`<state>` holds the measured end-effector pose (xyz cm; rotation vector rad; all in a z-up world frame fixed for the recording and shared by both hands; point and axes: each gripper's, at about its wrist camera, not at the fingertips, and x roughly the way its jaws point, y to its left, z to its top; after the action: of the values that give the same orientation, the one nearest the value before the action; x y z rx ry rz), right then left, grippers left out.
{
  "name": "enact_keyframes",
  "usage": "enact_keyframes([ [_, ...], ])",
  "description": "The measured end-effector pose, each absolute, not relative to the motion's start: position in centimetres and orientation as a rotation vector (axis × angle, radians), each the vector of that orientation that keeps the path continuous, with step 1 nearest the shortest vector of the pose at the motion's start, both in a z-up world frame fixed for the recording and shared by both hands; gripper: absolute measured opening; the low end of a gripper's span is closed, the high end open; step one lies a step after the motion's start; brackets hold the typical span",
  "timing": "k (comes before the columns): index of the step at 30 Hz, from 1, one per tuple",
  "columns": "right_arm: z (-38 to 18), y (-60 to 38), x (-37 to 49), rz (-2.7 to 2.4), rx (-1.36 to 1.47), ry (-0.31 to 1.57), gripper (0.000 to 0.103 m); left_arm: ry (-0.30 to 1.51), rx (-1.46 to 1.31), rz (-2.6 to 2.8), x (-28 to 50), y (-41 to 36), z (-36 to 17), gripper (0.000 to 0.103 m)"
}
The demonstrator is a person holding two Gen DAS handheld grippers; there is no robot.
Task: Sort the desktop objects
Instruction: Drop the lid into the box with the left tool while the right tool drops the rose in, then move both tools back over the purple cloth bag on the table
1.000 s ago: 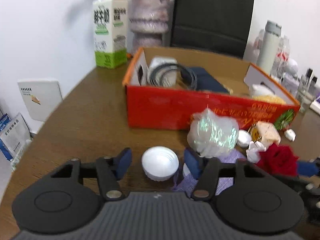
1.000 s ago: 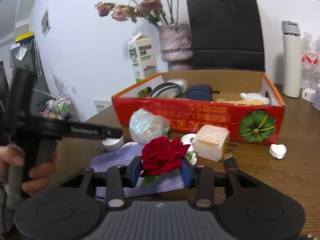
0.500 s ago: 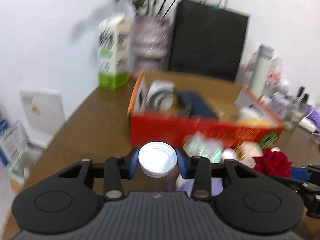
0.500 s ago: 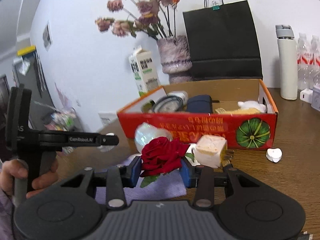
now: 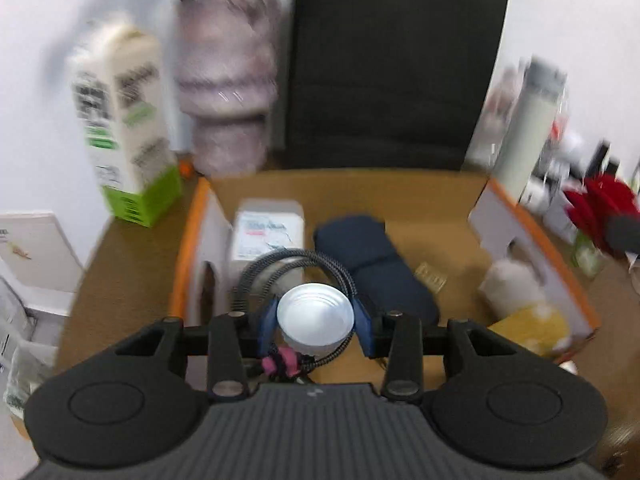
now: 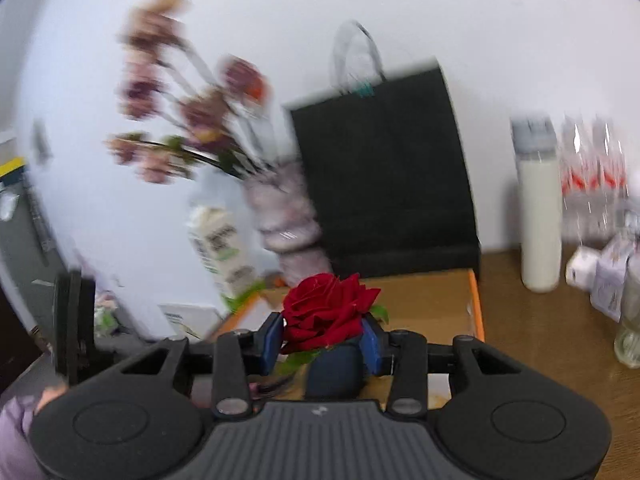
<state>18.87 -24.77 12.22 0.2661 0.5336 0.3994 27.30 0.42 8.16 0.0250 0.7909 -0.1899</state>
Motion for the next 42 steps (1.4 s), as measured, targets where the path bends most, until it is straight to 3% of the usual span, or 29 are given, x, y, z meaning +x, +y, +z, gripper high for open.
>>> enact_keyframes([
  [6,7.5,-23.0,28.1,0.322,0.220,0.755,0.040,0.813,0.064,-0.125,30.1,-0.5,5.3,0.042],
  [8,6.0,-22.5,30.7,0.322,0.237,0.815,0.040,0.804,0.072,-0.108,30.2,-0.8,4.8,0.050],
  [10,4.7,-21.7,33.1,0.291,0.232,0.864,0.040,0.822,0.040,-0.124,30.4,-0.5,4.6,0.052],
  [17,2.0,-20.0,37.8,0.213,0.185,0.964,0.042,0.908,-0.143,-0.232,31.1,2.8,5.6,0.053],
  [20,1.4,-19.5,38.4,0.229,0.201,0.978,0.047,0.901,-0.129,-0.240,30.5,2.9,6.1,0.053],
  [21,1.5,-19.6,38.2,0.227,0.211,0.972,0.053,0.891,-0.114,-0.233,30.2,2.7,6.4,0.053],
  [23,2.2,-20.2,37.3,0.219,0.232,0.957,0.063,0.862,-0.077,-0.189,29.5,2.5,7.0,0.066],
  [28,5.6,-23.0,33.5,0.179,0.218,0.864,0.068,0.795,-0.066,-0.149,27.1,3.0,9.0,0.071],
  [31,7.5,-24.1,30.3,0.181,0.200,0.827,0.073,0.776,-0.109,-0.132,25.6,3.6,10.1,0.081],
  [34,8.9,-24.4,26.7,0.180,0.145,0.773,0.076,0.740,-0.083,-0.098,23.0,3.4,10.9,0.085],
  [37,9.2,-24.4,22.5,0.197,0.133,0.696,0.080,0.720,-0.020,-0.094,19.8,2.6,10.6,0.097],
  [42,6.7,-23.8,16.3,0.251,0.146,0.670,0.084,0.686,0.041,-0.106,14.0,1.0,9.6,0.099],
])
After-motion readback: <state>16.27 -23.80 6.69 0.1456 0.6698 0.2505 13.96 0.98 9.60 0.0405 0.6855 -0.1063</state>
